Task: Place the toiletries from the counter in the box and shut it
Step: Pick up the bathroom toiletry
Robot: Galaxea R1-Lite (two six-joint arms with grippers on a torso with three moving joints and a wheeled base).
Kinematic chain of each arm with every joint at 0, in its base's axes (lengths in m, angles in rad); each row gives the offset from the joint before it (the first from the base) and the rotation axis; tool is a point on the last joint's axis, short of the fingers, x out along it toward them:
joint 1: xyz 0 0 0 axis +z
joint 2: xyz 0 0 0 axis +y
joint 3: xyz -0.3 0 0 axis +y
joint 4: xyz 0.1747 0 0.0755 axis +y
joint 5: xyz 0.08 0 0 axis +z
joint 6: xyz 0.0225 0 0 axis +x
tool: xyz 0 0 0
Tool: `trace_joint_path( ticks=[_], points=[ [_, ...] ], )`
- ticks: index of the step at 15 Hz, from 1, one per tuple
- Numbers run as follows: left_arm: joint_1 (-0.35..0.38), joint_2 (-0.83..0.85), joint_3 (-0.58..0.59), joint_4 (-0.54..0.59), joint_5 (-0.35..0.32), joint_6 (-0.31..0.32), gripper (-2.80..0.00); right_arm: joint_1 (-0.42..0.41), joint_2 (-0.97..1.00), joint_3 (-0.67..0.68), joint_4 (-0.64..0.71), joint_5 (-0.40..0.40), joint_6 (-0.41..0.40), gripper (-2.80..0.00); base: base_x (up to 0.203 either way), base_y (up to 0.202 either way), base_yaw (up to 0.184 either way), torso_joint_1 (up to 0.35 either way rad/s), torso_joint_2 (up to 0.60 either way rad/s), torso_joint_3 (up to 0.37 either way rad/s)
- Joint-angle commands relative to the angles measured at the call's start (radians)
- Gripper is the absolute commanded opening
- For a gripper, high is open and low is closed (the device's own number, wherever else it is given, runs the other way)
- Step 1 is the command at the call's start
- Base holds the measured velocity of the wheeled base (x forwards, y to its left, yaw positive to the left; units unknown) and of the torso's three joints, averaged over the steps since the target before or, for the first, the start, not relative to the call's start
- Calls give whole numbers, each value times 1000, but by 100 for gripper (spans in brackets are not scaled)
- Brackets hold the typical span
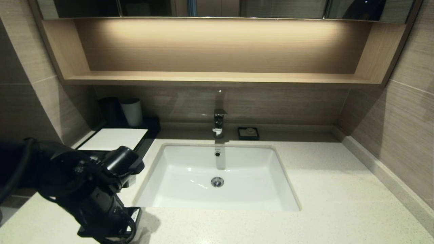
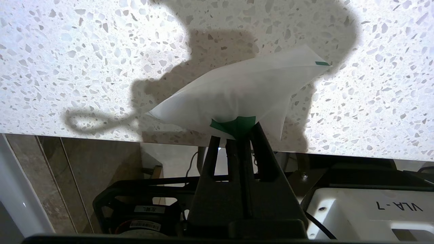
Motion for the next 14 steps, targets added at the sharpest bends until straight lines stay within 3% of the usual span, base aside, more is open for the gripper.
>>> trace_joint_path(
  ticks=[1, 11, 14],
  points=[
    [0, -24, -1, 4, 0, -3, -280, 0, -2, 2, 0, 0, -1, -280, 0, 0, 0, 0, 0, 0],
    [0, -139, -69, 15, 5, -1, -280, 0, -2, 1, 0, 0, 0, -280, 0, 0, 0, 0, 0, 0],
    [0, -145, -112, 60, 41, 0, -280, 0, -2, 2, 0, 0, 1, -280, 0, 0, 0, 0, 0, 0]
  ],
)
